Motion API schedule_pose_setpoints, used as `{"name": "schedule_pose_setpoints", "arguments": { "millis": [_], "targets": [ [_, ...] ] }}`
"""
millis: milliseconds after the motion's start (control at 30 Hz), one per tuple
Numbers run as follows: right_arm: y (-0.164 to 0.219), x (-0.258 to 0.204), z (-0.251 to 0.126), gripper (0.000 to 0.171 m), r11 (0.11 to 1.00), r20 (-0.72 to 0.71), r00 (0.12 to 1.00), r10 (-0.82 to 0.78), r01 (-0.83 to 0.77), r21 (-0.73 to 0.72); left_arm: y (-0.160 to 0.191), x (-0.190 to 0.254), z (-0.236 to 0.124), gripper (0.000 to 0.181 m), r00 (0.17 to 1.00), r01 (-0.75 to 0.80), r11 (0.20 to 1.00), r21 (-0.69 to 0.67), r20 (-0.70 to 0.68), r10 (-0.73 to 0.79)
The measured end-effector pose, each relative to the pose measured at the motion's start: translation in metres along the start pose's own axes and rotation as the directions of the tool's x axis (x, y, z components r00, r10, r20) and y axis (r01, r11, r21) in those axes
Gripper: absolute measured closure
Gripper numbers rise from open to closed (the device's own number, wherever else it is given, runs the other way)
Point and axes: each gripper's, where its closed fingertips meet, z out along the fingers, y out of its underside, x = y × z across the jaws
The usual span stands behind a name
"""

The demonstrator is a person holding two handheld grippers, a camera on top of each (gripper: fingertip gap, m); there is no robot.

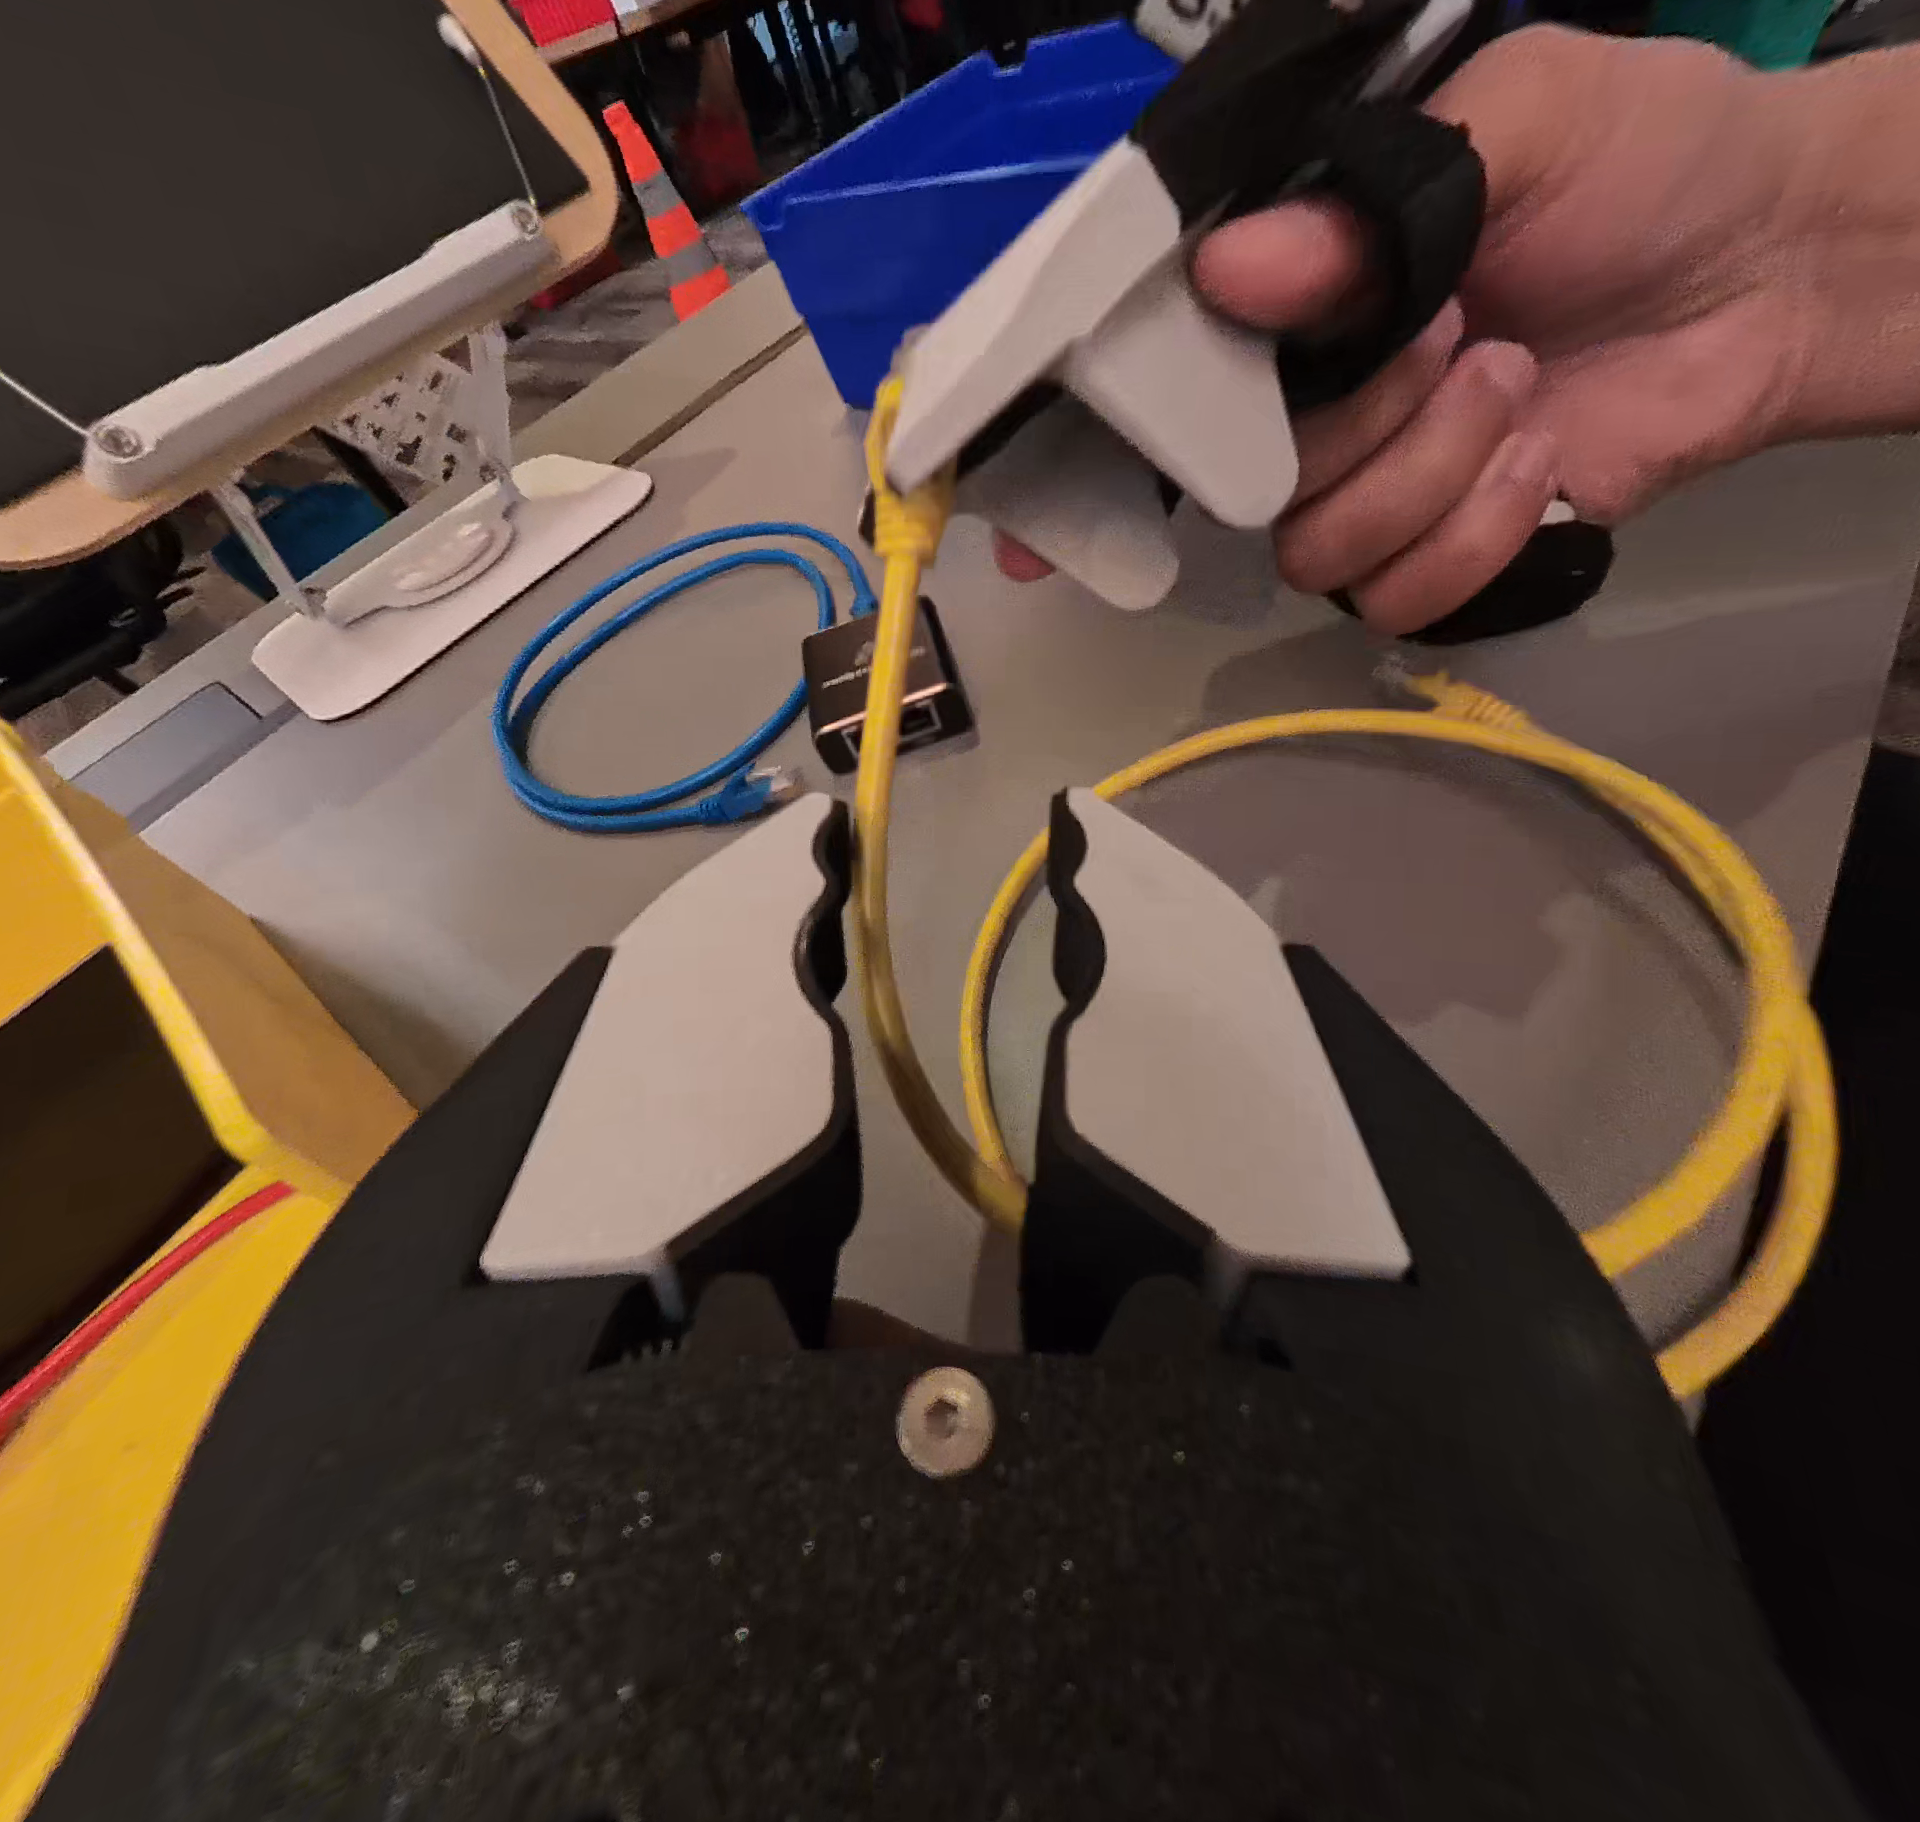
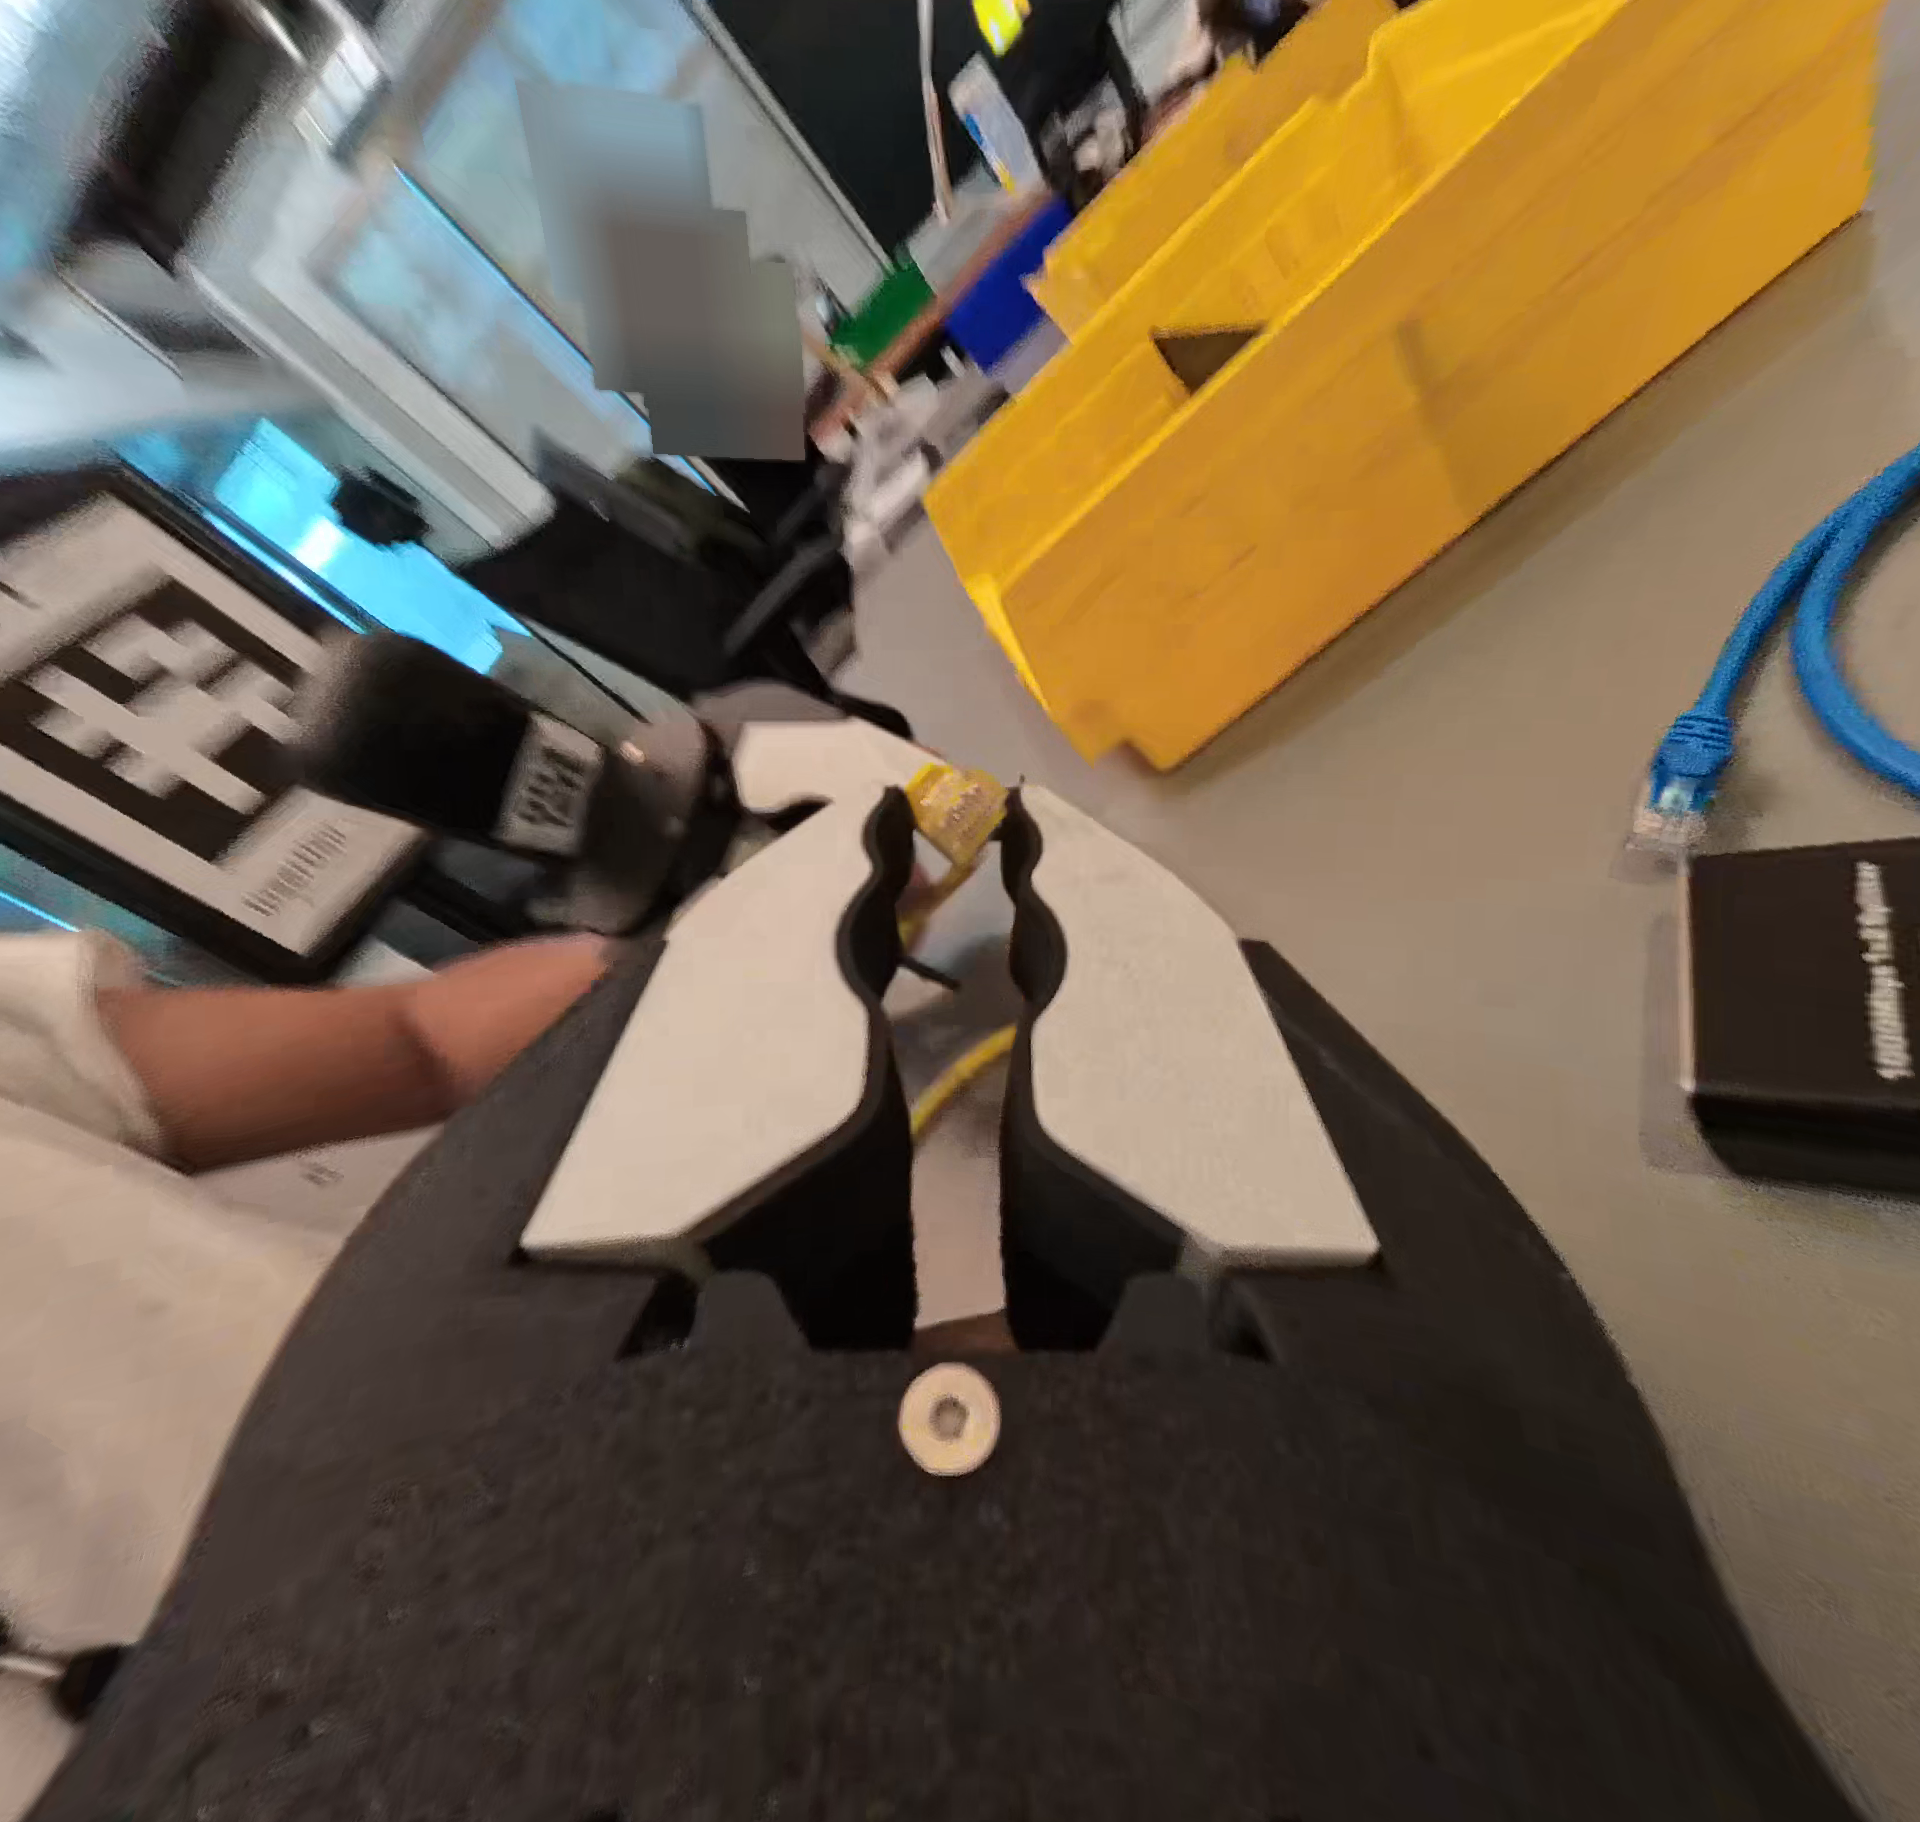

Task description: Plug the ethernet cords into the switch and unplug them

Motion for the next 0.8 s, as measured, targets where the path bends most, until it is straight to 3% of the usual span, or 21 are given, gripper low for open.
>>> {"name": "schedule_pose_setpoints", "arguments": {
  "millis": [167,367,500,667,733,800],
  "targets": [
    [-0.004,-0.015,-0.003,0.154,0.975,0.190,0.962,0.195,-0.212,0.072,-0.019,0.005,-0.006,0.143,0.990,0.108,0.984,0.140,-0.100,-0.095],
    [0.002,-0.020,0.001,0.154,0.921,0.348,0.865,0.360,-0.390,0.017,-0.032,0.004,-0.017,0.141,0.989,0.108,0.964,0.244,-0.128,-0.078],
    [-0.009,-0.018,-0.009,0.154,0.917,0.371,0.860,0.349,-0.395,0.053,-0.059,-0.013,-0.042,0.146,0.954,0.292,0.861,0.416,-0.196,-0.229],
    [-0.022,-0.015,-0.026,0.154,0.922,0.373,0.870,0.321,-0.378,0.088,-0.064,-0.052,-0.064,0.146,0.889,0.457,0.736,0.499,-0.224,-0.400],
    [-0.028,-0.019,-0.033,0.154,0.918,0.414,0.856,0.310,-0.382,0.103,-0.060,-0.062,-0.066,0.148,0.886,0.458,0.734,0.502,-0.192,-0.421],
    [-0.032,-0.029,-0.037,0.154,0.914,0.472,0.828,0.303,-0.393,0.101,-0.050,-0.056,-0.055,0.148,0.920,0.388,0.810,0.440,-0.130,-0.370]
  ]
}}
